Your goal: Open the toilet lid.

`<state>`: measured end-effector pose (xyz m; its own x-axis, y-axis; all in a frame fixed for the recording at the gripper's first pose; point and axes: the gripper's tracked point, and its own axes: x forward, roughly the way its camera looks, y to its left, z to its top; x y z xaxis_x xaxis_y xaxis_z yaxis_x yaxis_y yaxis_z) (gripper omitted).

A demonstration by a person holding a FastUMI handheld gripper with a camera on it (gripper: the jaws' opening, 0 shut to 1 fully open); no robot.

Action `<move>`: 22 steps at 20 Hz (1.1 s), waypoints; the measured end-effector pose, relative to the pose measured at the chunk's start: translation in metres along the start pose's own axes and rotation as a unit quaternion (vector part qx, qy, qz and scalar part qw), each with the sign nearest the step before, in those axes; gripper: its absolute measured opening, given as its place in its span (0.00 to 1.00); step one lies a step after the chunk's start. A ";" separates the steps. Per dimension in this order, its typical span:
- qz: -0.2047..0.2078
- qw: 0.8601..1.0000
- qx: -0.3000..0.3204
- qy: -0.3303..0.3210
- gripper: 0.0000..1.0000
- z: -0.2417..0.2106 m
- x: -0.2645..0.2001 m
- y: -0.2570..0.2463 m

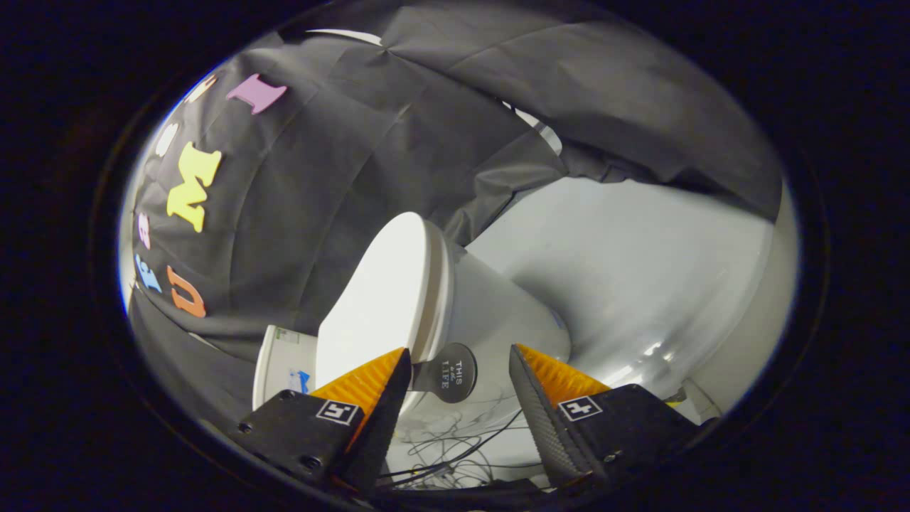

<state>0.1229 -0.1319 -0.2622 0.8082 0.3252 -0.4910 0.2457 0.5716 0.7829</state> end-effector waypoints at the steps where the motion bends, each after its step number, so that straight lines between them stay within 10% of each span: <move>1: 0.011 1.000 0.013 0.001 0.82 0.001 -0.001 0.001; 14: 0.086 0.993 0.065 0.041 0.18 -0.014 0.007 0.016; 22: 0.079 0.994 0.068 0.026 0.06 -0.012 0.009 0.022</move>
<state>0.1290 -0.1068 -0.2538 0.8147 0.4430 -0.3741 0.1910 0.4041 0.8945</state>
